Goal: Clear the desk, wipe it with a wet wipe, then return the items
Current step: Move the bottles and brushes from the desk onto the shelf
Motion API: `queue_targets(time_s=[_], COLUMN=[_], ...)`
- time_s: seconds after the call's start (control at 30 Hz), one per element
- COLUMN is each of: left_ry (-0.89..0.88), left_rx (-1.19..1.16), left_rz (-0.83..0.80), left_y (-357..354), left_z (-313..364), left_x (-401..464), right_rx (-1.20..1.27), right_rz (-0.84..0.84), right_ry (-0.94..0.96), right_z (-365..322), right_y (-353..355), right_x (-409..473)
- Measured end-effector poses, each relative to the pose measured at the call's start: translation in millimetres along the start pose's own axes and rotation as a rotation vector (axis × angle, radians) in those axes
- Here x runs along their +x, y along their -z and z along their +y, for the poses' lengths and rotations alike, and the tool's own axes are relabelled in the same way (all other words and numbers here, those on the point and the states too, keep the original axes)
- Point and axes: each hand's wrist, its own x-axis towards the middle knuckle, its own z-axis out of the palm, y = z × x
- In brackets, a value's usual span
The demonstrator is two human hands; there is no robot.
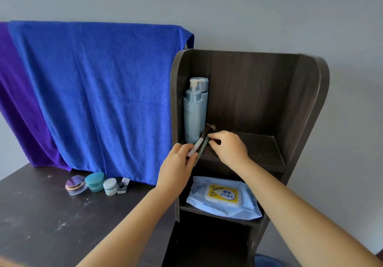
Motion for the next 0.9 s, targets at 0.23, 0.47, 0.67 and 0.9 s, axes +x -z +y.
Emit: queue_targets(time_s=[0.23,0.47,0.67,0.9], left_ry=[-0.057,-0.028,0.089,0.221], left_rx=[0.003,0.022,0.067,0.165], left_rz=[0.063,0.127,0.091,-0.057], left_y=[18.7,61.1,116.7,174.0], left_z=[-3.6,-45.3,-130.9,-259.3], left_x=[1.3,-5.4,-35.0,-65.0], right_rx=[0.073,0.260,0.357,0.303], right_rz=[0.118,0.276,0.101,-0.116], right_ry=[0.047,0.354,0.370,0.143], right_z=[-2.3,-71.3,-147.7,-195.7], right_y=[9.8,-3.7,-88.2,-216.2], right_x=[-8.2,-32.2,-44.2,-47.5])
